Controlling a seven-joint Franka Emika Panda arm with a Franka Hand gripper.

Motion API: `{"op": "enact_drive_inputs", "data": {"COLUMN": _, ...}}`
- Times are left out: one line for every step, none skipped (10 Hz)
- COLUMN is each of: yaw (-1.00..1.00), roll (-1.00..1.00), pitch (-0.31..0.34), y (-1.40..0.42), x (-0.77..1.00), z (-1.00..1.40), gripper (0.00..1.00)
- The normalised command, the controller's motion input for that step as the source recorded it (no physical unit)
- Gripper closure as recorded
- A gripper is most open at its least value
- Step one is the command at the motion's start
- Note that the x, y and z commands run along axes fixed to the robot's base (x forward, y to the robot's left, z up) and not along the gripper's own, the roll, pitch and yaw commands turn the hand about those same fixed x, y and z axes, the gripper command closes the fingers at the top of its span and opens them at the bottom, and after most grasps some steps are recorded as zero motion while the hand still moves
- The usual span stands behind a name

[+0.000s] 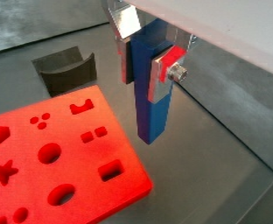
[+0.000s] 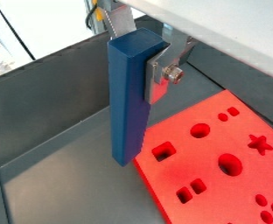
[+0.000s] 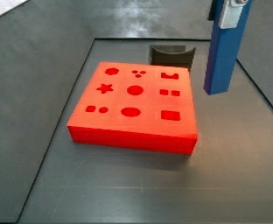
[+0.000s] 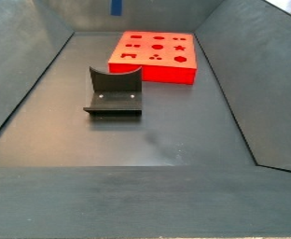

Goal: Pick up the rectangle object. Move up. Place the rectangle object on the fixture. Regrasp the rectangle object. Move to above the board. Insert the rectangle object.
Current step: Insert the rectangle object.

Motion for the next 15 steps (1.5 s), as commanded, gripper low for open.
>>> {"op": "enact_drive_inputs", "data": {"yaw": -0.40, "roll": 0.01, "pitch": 0.096, "y": 0.00, "x": -0.12, "z": -0.07, "gripper": 1.00}}
{"op": "enact_drive_inputs", "data": {"yaw": -0.12, "roll": -0.03, "pitch": 0.000, "y": 0.00, "x": -0.01, "z": 0.00, "gripper": 1.00}}
{"op": "enact_drive_inputs", "data": {"yaw": 0.00, "roll": 0.00, "pitch": 0.000, "y": 0.00, "x": -0.03, "z": -0.01, "gripper": 1.00}}
{"op": "enact_drive_inputs", "data": {"yaw": -0.03, "roll": 0.02, "pitch": 0.000, "y": 0.00, "x": -0.22, "z": -0.12, "gripper": 1.00}}
{"op": "enact_drive_inputs", "data": {"yaw": -0.06, "roll": 0.05, "pitch": 0.000, "y": 0.00, "x": -0.27, "z": -0.13, "gripper": 1.00}}
{"op": "enact_drive_inputs", "data": {"yaw": -0.04, "roll": 0.04, "pitch": 0.000, "y": 0.00, "x": -0.12, "z": -0.09, "gripper": 1.00}}
{"op": "enact_drive_inputs", "data": {"yaw": -0.04, "roll": 0.04, "pitch": 0.000, "y": 0.00, "x": -0.12, "z": -0.09, "gripper": 1.00}}
{"op": "enact_drive_inputs", "data": {"yaw": -0.14, "roll": 0.08, "pitch": 0.017, "y": 0.00, "x": -0.31, "z": -0.12, "gripper": 1.00}}
{"op": "enact_drive_inputs", "data": {"yaw": -0.21, "roll": 0.10, "pitch": 0.054, "y": 0.00, "x": -0.49, "z": -0.12, "gripper": 1.00}}
{"op": "enact_drive_inputs", "data": {"yaw": -0.32, "roll": 0.02, "pitch": 0.043, "y": 0.00, "x": -0.41, "z": -0.25, "gripper": 1.00}}
{"op": "enact_drive_inputs", "data": {"yaw": -0.46, "roll": 0.00, "pitch": 0.120, "y": 0.09, "x": -0.28, "z": -0.21, "gripper": 1.00}}
{"op": "enact_drive_inputs", "data": {"yaw": -0.39, "roll": 0.00, "pitch": 0.071, "y": 0.02, "x": -0.21, "z": -0.11, "gripper": 1.00}}
{"op": "enact_drive_inputs", "data": {"yaw": -0.12, "roll": -0.04, "pitch": 0.000, "y": 0.00, "x": 0.13, "z": 0.00, "gripper": 1.00}}
{"op": "enact_drive_inputs", "data": {"yaw": -0.12, "roll": -0.02, "pitch": 0.000, "y": 0.00, "x": 0.26, "z": -0.04, "gripper": 1.00}}
{"op": "enact_drive_inputs", "data": {"yaw": -0.12, "roll": 0.00, "pitch": 0.033, "y": 0.03, "x": 0.13, "z": -0.23, "gripper": 1.00}}
